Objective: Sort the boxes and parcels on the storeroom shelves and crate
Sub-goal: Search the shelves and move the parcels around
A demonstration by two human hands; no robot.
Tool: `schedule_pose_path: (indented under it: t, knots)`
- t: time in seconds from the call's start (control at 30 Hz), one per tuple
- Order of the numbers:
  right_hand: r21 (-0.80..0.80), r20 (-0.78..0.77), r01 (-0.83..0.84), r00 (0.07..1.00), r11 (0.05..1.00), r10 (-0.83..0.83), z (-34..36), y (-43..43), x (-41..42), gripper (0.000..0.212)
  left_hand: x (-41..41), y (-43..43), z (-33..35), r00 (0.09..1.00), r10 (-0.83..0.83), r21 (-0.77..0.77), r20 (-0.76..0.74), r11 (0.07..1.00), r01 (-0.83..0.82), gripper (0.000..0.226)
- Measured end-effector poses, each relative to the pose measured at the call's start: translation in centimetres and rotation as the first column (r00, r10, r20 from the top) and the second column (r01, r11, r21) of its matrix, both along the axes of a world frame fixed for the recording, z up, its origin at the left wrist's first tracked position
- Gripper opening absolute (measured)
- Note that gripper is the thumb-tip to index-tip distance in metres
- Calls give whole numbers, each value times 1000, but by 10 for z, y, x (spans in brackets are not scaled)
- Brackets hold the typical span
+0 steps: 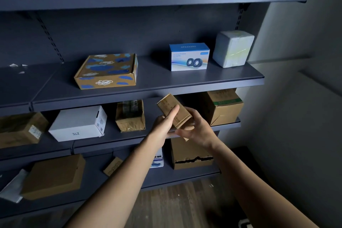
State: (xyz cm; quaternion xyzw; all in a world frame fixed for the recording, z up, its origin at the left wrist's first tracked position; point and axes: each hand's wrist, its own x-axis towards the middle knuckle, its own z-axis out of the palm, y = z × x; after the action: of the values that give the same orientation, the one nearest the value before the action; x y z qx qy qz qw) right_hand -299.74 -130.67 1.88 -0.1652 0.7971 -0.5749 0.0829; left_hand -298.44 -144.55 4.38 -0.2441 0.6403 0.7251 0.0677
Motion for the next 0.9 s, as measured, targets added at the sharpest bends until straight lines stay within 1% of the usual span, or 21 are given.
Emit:
schedule_pose_path:
  t: [0.1,0.17,0.2,0.27,0.33,0.37,0.43,0.47,0.53,0.6,0.67,0.73,0.8,0.83,0.9]
  knots:
    - [168,-133,-24,990,985,47,4,1,0,76,2,-2,0,1000,4,88,-3,996,-4,30]
    - [266,-191,-14,979,964,67,5,2,1,71,2,-4,-4,999,45,101,-13,994,-43,30]
    - [301,-205,0,977,954,65,4,3,1,67,1,-6,-7,997,76,96,-11,993,-74,29]
    - [319,-197,19,979,947,47,3,4,2,58,0,-7,-9,991,131,70,10,989,-132,24]
    - [317,-211,71,978,946,-3,0,8,0,47,0,-11,-11,987,155,71,48,985,-158,32]
    - [326,-238,125,970,937,-47,-2,11,-2,42,0,-13,-11,986,157,78,62,984,-162,33]
    - [347,-279,253,947,903,-158,-6,21,-9,34,2,-18,-10,986,150,95,74,983,-157,30]
    - [362,-270,304,939,881,-213,-7,27,-13,33,3,-21,-10,987,143,112,78,982,-152,27]
    - [368,-208,368,928,854,-311,-9,38,-19,36,4,-26,-10,985,141,160,96,975,-155,25]
    - [322,-82,375,926,869,-369,-8,46,-22,39,4,-30,-10,981,150,215,120,961,-173,28]
    - [198,92,334,930,922,-357,-4,49,-21,43,4,-33,-11,976,157,231,154,954,-190,33]
    - [57,255,296,919,953,-301,1,49,-19,46,3,-35,-13,973,149,221,176,957,-187,37]
    - [-32,318,305,906,952,-280,7,49,-16,49,3,-39,-15,977,125,200,175,967,-159,37]
    - [-59,326,319,902,946,-284,9,48,-15,50,3,-41,-17,979,118,196,167,969,-150,34]
    - [-69,300,339,904,938,-305,12,48,-15,45,3,-46,-20,983,113,199,144,970,-141,26]
